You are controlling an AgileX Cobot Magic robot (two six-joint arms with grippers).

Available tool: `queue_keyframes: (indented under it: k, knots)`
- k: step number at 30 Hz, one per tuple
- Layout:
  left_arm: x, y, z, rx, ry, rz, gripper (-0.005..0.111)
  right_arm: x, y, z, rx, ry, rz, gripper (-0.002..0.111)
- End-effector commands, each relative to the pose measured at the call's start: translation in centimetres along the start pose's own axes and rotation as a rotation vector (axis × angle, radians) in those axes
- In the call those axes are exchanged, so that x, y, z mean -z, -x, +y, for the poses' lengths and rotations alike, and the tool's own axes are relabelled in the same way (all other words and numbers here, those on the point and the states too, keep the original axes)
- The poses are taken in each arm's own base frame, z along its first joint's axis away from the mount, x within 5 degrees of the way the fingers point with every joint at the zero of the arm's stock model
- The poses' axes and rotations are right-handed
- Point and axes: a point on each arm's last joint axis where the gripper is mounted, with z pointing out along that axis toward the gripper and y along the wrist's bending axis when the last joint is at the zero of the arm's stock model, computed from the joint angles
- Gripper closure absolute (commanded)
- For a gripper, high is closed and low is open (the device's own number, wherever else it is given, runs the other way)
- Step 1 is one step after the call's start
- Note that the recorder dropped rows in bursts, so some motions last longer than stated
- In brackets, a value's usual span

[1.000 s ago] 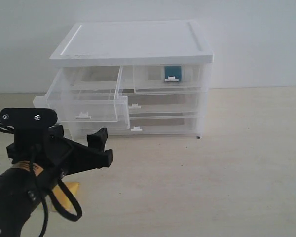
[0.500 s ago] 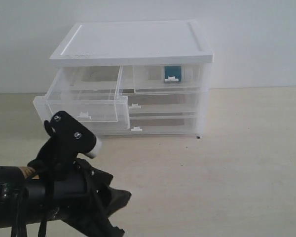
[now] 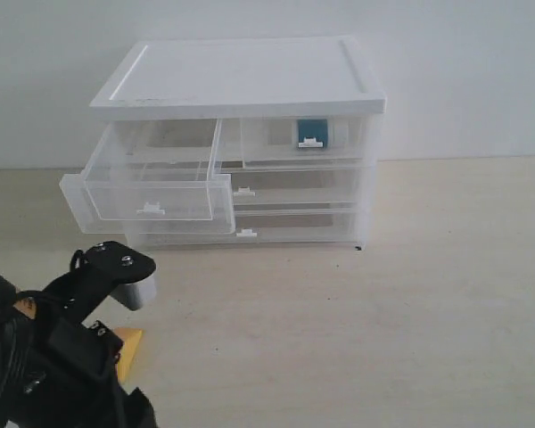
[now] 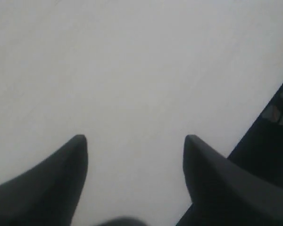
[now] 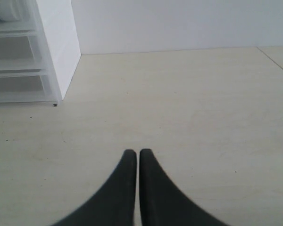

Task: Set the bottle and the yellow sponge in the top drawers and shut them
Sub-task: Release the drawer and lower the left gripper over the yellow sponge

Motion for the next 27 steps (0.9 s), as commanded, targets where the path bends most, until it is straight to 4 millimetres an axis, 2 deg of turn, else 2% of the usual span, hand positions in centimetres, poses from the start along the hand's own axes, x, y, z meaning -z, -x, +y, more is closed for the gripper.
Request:
queue_keyframes:
  k: [1,6,9,14,15,22,27]
  knots:
    - [1.0,-0.4,1.9,0.112,0.128,0.067,0.05,0.0,0.0,0.0,0.001,-0.001,-0.009,0.108]
    - [1.6,-0.7,4.3,0.216,0.362,0.075,0.05,0.0,0.0,0.0,0.001,-0.001,-0.009,0.108]
    - [1.9,-0.4,5.2,0.24,0.467,0.005,0.049,0.0,0.0,0.0,0.001,-0.001,-0.009,0.108]
    - [0.7,0.0,5.5,0.189,0.449,-0.195,0.026,0.0,0.0,0.0,0.001,-0.001,-0.009,0.108]
    - [0.4,0.0,5.6,0.182,0.439,-0.231,0.025,0.0,0.0,0.0,0.001,-0.001,-0.009,0.108]
    - [-1.6,0.1,6.1,0.171,0.408,-0.325,0.025,0.0,0.0,0.0,0.001,-0.001,-0.009,0.108]
    - [-2.8,-0.3,7.8,0.204,0.43,-0.27,0.025,0.0,0.0,0.0,0.001,-0.001,-0.009,0.108]
